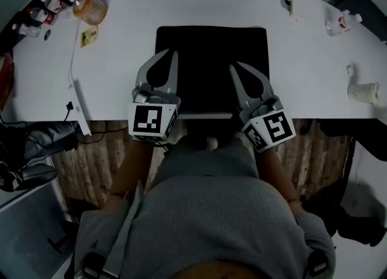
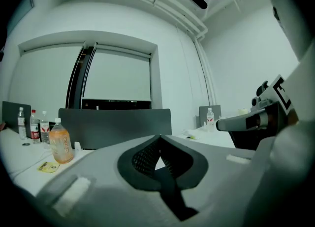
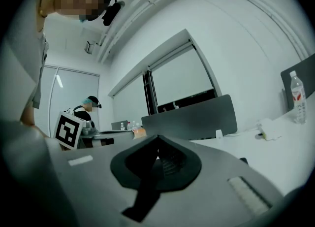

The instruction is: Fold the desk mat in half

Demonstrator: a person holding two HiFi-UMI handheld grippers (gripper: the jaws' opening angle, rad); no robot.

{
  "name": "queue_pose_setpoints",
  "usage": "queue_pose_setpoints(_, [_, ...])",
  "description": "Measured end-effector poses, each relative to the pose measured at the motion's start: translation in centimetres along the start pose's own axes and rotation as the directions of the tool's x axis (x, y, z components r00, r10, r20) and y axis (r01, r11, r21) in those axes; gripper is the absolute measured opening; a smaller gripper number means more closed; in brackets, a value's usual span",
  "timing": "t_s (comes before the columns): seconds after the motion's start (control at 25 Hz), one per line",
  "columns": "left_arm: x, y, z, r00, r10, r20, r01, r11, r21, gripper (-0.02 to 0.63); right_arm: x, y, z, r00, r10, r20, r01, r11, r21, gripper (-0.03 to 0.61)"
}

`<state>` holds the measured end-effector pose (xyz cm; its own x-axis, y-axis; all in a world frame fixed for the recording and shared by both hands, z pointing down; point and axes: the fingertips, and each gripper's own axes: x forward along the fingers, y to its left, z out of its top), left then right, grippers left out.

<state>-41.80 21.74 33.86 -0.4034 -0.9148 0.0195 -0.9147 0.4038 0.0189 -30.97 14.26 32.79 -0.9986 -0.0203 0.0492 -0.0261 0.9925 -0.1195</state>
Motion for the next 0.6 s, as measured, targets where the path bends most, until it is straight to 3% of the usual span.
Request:
queue_pose_setpoints(0.4, [0.5,-5.8,3.4,0.997,0.029,0.07,-0.024,0.997,-0.075,-0.002,-2.9,-2.1,2.6,0.998,0.05,0.026,-0.049,0.998,-0.033,0.002])
queue_pose_setpoints(0.6, [1.0,-8.2,3.6,0.997,0.025,0.071,-0.021,0.999,-0.048,-0.002,-4.2,-3.1,3.1,0.998,0.058,0.03,-0.057,0.998,-0.024,0.002])
